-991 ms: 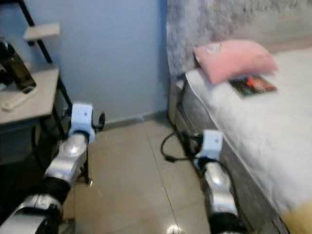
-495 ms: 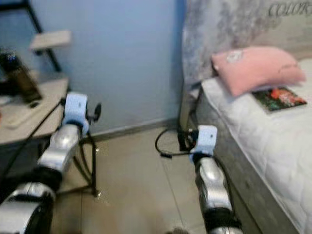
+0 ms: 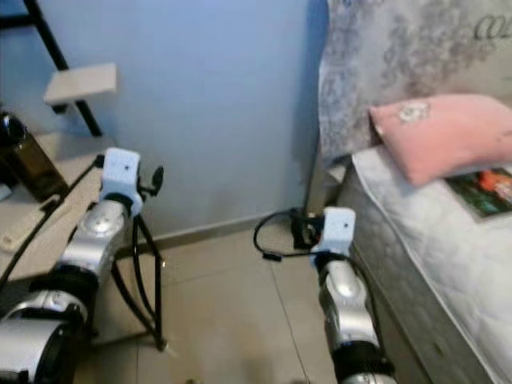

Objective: Clean up the room

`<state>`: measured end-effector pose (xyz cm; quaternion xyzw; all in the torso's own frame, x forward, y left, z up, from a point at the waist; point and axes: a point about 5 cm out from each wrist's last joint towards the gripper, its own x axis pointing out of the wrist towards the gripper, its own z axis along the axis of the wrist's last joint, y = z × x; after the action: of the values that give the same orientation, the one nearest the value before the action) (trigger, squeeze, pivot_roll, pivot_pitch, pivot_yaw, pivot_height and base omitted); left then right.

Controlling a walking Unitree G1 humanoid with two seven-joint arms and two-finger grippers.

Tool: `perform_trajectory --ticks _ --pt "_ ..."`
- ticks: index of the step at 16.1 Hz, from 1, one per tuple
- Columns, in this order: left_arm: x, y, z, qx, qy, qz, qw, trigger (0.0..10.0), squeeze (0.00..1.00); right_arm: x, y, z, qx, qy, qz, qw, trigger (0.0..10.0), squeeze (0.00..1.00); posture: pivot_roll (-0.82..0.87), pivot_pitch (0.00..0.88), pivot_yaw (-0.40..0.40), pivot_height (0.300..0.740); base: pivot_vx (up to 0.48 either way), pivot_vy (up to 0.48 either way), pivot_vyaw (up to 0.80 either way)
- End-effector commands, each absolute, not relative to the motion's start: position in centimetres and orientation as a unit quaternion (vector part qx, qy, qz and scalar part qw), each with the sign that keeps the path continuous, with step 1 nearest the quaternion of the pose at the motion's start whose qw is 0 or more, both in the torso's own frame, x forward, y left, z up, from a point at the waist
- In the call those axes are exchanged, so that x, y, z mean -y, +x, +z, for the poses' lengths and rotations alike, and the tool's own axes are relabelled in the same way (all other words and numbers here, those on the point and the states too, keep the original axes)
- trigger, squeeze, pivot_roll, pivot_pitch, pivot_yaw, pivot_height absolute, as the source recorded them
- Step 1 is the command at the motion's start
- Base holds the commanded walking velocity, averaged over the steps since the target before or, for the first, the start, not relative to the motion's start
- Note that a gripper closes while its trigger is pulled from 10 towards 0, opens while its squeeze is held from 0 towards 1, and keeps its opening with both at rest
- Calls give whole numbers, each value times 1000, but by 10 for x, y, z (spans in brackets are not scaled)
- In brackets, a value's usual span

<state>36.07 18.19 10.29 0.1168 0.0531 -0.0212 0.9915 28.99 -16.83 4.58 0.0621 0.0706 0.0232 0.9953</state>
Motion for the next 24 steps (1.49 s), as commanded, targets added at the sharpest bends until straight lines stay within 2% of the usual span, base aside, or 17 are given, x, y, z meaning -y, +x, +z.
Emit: perform_trajectory --ticks 1,7,10,13,14,16,24 --pt "-179 362 105 -50 115 -28 992 10000 0 170 290 47 -66 57 23 996 10000 0 13 0 69 740 480 0 756" --pt "-179 361 100 -56 118 -32 991 10000 0 170 290 42 -82 58 18 995 10000 0 32 0 64 740 480 0 578" --pt "-162 332 69 -117 21 -72 990 10000 0 181 263 36 -86 39 -16 995 10000 0 45 0 64 740 0 0 0" --pt "-138 294 90 -86 12 -156 984 10000 0 190 216 40 -82 22 -23 996 10000 0 58 0 56 740 0 0 0" --pt "-132 280 105 -48 25 -184 982 10000 0 196 192 44 -85 15 -26 996 10000 0 68 0 41 740 0 0 0" --pt "-129 276 131 34 44 -153 987 10000 0 203 192 40 -89 14 -30 995 10000 0 68 0 33 740 0 0 0" --pt "-129 269 137 31 38 -147 988 10000 0 206 194 37 -94 20 -21 995 10000 0 79 0 19 740 0 0 0"
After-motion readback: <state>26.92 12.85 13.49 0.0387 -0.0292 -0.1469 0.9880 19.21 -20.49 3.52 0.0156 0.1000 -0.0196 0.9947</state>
